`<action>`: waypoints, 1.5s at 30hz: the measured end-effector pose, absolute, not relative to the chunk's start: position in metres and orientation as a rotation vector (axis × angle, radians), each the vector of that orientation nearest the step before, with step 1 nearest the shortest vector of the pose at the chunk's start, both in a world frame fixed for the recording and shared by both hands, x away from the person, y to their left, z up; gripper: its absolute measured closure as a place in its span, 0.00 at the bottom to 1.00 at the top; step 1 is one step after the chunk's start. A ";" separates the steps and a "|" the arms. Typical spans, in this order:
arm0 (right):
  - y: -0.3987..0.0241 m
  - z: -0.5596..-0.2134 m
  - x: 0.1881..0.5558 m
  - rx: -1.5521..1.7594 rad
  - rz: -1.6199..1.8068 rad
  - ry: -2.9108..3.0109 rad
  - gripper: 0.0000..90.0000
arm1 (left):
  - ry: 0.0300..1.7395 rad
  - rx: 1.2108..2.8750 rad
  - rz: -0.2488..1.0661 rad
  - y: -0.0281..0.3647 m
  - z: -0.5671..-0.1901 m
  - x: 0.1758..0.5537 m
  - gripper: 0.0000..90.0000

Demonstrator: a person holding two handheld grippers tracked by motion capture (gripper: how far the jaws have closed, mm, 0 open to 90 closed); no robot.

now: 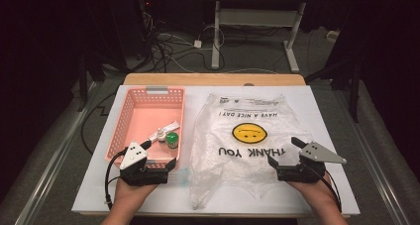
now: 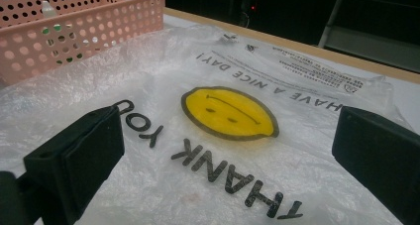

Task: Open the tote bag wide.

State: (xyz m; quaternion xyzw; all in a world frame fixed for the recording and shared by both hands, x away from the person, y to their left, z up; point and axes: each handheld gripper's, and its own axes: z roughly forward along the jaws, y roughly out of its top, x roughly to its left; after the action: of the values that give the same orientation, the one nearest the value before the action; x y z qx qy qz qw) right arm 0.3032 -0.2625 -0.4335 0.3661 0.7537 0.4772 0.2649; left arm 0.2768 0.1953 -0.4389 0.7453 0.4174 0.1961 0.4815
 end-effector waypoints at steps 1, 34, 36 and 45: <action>-0.263 -0.433 0.303 0.989 1.291 2.036 0.00 | 1.018 1.818 0.472 0.195 -0.439 0.277 0.00; -0.355 -0.443 0.327 1.316 1.142 1.902 0.06 | 0.998 1.852 0.483 0.188 -0.439 0.274 0.00; -0.356 -0.444 0.327 1.318 1.138 1.904 0.07 | 0.997 1.851 0.484 0.189 -0.439 0.274 0.00; -0.366 -0.462 0.345 1.405 1.056 1.988 0.20 | 0.994 1.858 0.474 0.185 -0.443 0.275 0.00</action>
State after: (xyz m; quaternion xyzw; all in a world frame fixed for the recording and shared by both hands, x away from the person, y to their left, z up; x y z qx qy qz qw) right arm 0.3447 -0.3659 -0.4620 0.5138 0.7269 0.3861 0.2419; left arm 0.2752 0.1854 -0.4427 0.7586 0.4059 0.1937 0.4714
